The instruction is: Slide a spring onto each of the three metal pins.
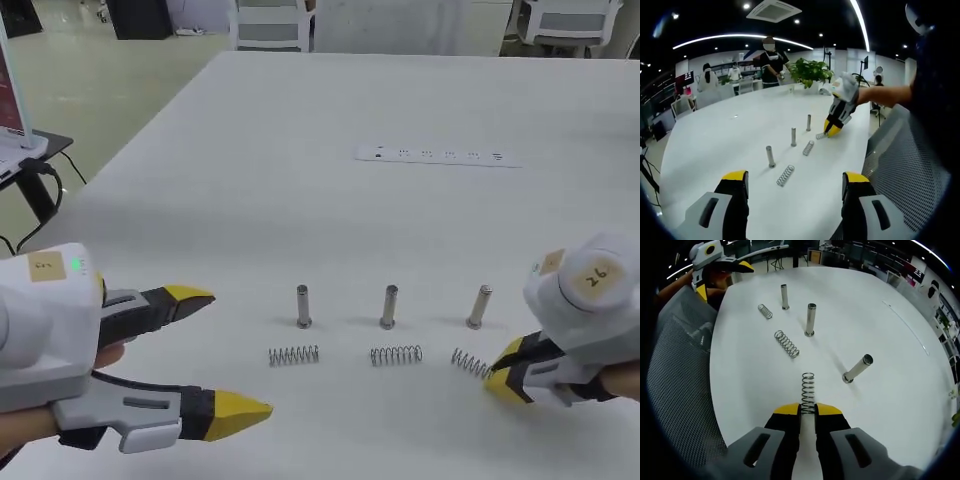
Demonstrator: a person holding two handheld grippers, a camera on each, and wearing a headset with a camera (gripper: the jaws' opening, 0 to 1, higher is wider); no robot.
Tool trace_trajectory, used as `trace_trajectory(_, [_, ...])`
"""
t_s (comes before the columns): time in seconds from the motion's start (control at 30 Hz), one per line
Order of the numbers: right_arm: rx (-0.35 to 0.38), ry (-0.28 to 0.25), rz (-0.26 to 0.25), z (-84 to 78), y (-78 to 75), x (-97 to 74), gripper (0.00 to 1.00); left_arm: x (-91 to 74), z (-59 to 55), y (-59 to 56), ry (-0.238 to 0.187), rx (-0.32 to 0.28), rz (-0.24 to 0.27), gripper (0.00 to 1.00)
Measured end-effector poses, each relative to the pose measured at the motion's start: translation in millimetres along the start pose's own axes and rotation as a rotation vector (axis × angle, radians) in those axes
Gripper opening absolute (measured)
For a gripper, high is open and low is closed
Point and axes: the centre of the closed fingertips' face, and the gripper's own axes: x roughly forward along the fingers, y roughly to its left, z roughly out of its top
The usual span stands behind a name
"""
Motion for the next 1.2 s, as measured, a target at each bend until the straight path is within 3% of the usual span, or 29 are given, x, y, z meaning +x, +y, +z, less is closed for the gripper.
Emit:
trace_trajectory(0.63, [0.008,-0.009,-0.002,7.1,1.4,-7.3,0.08,3.2,2.9,-8.5,0.012,0.026,-0.042,0.7])
trace_trajectory(1.2, [-0.043,-0.015,0.016,29.9,11.6,-21.7,0.08,7.6,9.4,-12.1,0.014,0.05,-0.091,0.67])
